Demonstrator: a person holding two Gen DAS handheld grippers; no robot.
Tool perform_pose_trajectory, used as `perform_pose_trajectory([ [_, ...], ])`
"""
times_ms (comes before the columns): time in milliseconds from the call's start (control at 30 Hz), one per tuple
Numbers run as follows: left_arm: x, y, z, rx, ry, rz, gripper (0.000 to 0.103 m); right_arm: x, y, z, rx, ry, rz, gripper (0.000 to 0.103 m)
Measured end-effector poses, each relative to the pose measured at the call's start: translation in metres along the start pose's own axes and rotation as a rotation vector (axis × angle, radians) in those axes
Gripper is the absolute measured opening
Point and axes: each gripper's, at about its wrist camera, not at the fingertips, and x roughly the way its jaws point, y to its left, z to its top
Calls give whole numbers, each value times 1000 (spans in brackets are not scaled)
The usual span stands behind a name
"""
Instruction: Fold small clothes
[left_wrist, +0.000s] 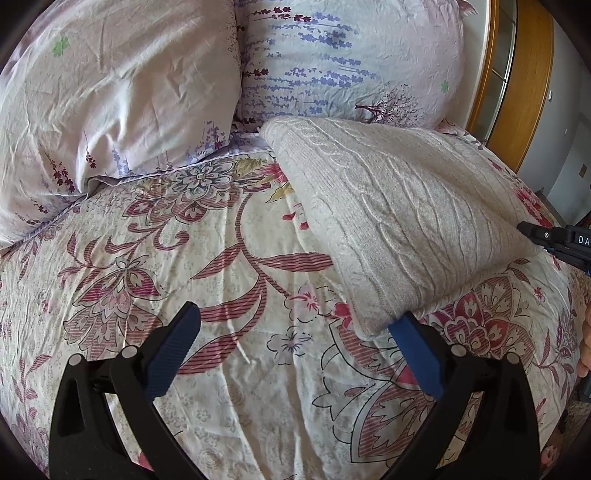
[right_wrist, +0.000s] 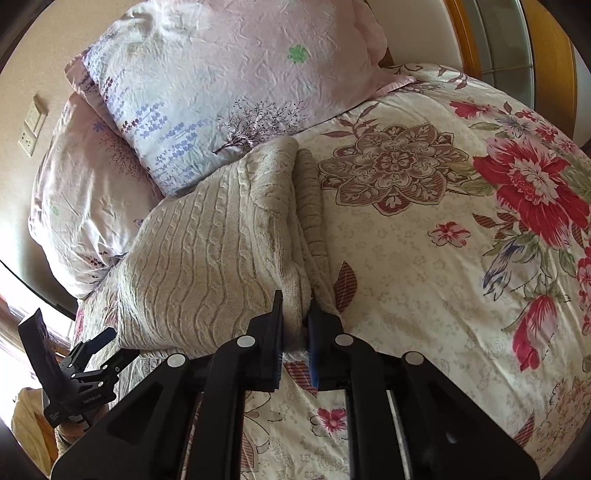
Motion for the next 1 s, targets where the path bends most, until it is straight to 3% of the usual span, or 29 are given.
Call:
perform_pose_trajectory([
  [200, 3, 2, 0, -10, 7, 2, 101, 1, 1, -14, 8, 17, 5, 11],
  [300, 8, 6, 0, -28, 27, 18, 101, 2, -2, -7, 21, -2, -32, 11],
  [400, 16, 18, -1, -86, 63, -15, 100, 7, -1, 3, -5, -25, -84, 11],
  [600, 12, 12, -2, -33, 71, 5, 100, 13, 0, 15, -35, -26, -119, 11],
  [733, -22, 3, -8, 55, -10, 29, 101, -1, -4, 17, -26, 15, -43, 17],
  [833, -50, 1, -2, 56, -111, 8, 101, -23, -15, 29, 50, -26, 32, 41],
  [900, -56, -9, 7, 52, -159, -22, 101, -32, -21, 46, 116, -55, 101, 49],
  [1000, -40, -35, 26, 62, -169, -36, 101, -21, -19, 77, 171, -39, 188, 49],
])
